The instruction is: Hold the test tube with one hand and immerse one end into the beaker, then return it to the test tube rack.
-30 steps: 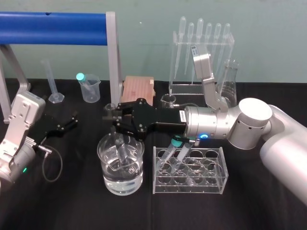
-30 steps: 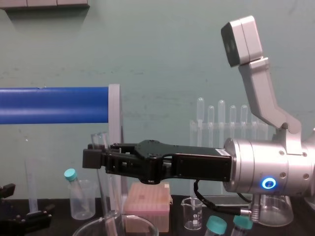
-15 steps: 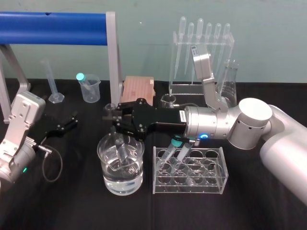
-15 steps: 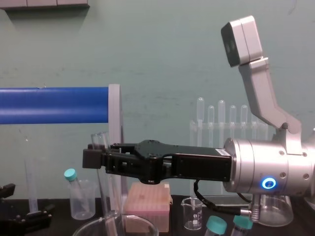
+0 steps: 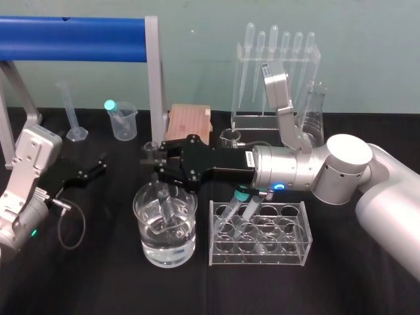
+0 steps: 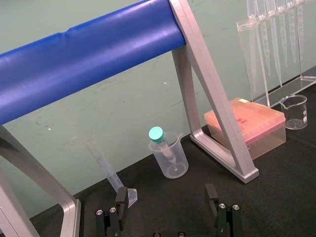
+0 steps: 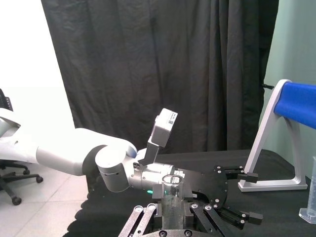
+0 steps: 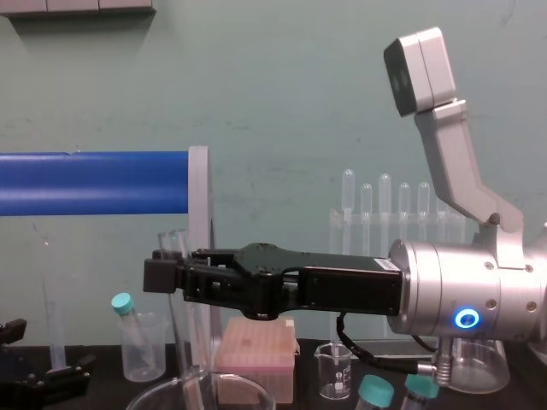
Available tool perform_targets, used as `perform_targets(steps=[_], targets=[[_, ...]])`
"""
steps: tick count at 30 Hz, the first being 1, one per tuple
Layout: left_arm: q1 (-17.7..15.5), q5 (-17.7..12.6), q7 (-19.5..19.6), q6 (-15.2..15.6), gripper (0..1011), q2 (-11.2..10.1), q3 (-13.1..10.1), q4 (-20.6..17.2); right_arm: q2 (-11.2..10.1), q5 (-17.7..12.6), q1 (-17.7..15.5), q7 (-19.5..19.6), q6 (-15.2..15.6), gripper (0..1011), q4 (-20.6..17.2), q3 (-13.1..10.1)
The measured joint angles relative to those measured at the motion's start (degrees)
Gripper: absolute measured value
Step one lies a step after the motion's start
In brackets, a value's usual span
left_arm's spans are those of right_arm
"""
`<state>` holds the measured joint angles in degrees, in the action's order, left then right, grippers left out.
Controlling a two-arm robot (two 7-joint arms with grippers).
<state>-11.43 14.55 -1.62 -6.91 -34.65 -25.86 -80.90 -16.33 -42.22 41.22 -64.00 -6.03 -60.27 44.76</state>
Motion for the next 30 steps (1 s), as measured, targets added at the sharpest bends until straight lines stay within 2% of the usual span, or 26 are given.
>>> perform_targets(steps=[30], targets=[[0.00,0.00,0.00,0.00,1000,0.00,0.00,0.00,0.00,0.00,0.00,0.00,0.00,226,0.00,0.00]])
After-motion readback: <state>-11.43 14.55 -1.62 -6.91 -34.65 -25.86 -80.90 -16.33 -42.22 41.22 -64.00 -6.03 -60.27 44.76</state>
